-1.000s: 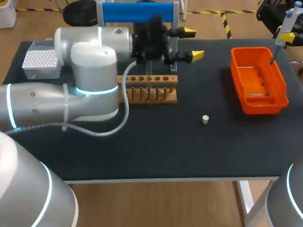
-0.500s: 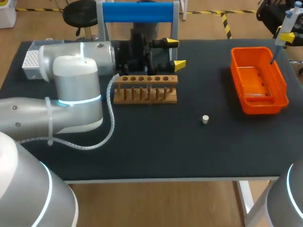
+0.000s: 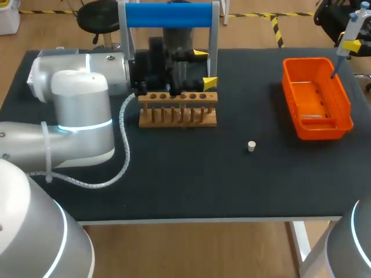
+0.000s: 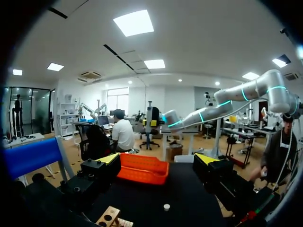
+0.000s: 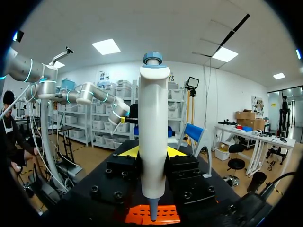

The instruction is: Invert the test tube, pick up the pipette, mount the tip to pipette, aspirate from beaker and dispense into the tube, eject the tip, return the pipette, and cap with the stopper.

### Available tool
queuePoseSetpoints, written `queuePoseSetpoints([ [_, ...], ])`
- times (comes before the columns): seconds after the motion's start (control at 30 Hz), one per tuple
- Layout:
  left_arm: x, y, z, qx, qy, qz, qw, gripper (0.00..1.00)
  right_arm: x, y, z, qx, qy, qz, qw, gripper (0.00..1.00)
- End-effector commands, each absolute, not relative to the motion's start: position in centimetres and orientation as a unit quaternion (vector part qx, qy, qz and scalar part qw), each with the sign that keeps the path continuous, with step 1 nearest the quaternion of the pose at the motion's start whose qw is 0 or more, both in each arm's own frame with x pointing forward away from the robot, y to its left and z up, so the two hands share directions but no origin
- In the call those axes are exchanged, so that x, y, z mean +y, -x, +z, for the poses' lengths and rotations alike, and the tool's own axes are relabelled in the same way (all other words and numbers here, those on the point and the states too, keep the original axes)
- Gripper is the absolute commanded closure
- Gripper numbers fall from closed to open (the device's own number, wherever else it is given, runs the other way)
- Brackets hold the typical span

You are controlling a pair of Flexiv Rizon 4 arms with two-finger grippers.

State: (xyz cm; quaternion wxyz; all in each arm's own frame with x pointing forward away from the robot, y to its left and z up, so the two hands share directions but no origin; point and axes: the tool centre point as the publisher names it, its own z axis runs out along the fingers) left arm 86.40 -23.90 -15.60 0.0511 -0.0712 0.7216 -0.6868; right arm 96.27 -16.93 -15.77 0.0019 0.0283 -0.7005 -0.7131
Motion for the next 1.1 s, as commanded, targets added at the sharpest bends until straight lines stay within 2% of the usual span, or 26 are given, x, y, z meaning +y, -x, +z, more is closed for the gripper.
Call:
queuePoseSetpoints([
  [0.03, -23.1, -86.05, -15.52, 0.721, 0.071, -0.688, 0.053, 0.0, -16.85, -96.2, -15.68, -0.701, -0.027, -0.712, 0.001, 1.0],
  [1.1, -22.32, -85.89, -14.95, 0.719, 0.077, -0.687, 0.069, 0.0, -16.85, -96.2, -15.68, -0.701, -0.027, -0.712, 0.001, 1.0],
])
